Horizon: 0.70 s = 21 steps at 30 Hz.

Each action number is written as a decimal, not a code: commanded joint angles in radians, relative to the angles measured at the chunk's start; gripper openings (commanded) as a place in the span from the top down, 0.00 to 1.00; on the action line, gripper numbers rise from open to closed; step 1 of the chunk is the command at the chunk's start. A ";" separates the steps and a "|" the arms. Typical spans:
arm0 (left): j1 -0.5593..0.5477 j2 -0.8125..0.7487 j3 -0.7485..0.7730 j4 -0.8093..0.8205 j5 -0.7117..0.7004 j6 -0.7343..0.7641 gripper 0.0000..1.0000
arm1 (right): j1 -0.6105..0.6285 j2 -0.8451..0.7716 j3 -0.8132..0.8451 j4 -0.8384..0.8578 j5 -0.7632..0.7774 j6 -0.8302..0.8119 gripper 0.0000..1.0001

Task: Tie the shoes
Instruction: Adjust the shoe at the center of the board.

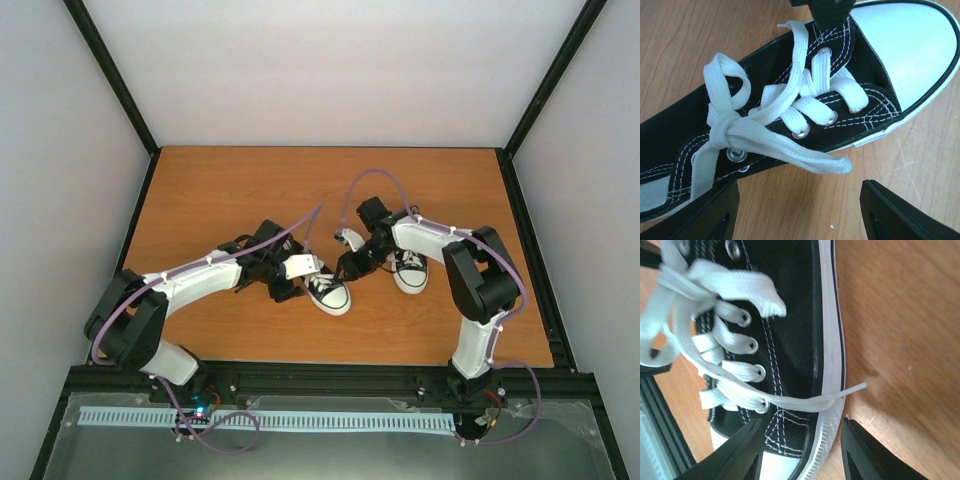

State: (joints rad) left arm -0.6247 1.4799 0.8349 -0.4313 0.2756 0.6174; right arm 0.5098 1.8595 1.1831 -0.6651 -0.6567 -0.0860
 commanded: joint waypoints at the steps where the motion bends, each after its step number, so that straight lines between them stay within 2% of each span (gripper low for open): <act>1: -0.006 -0.022 0.011 -0.034 -0.009 -0.009 0.31 | 0.052 0.019 -0.019 -0.015 0.073 0.002 0.56; 9: -0.006 -0.035 0.027 -0.097 0.010 -0.011 0.26 | 0.109 -0.016 -0.066 0.024 -0.016 0.015 0.57; 14: -0.006 -0.026 0.034 -0.062 0.005 -0.031 0.25 | 0.098 -0.058 -0.053 -0.009 -0.044 -0.057 0.56; 16: -0.006 -0.021 0.054 -0.034 0.007 -0.036 0.27 | 0.059 -0.087 -0.031 -0.035 -0.069 -0.098 0.55; 19: -0.006 -0.013 0.073 -0.039 0.038 -0.028 0.37 | -0.002 -0.103 -0.004 -0.057 -0.127 -0.146 0.53; 21: -0.006 -0.002 0.071 -0.029 0.026 -0.028 0.42 | -0.013 -0.081 0.015 -0.027 -0.099 -0.145 0.52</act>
State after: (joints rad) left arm -0.6250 1.4658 0.8619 -0.4900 0.2855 0.5964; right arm 0.5385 1.7893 1.1496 -0.7006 -0.7246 -0.1726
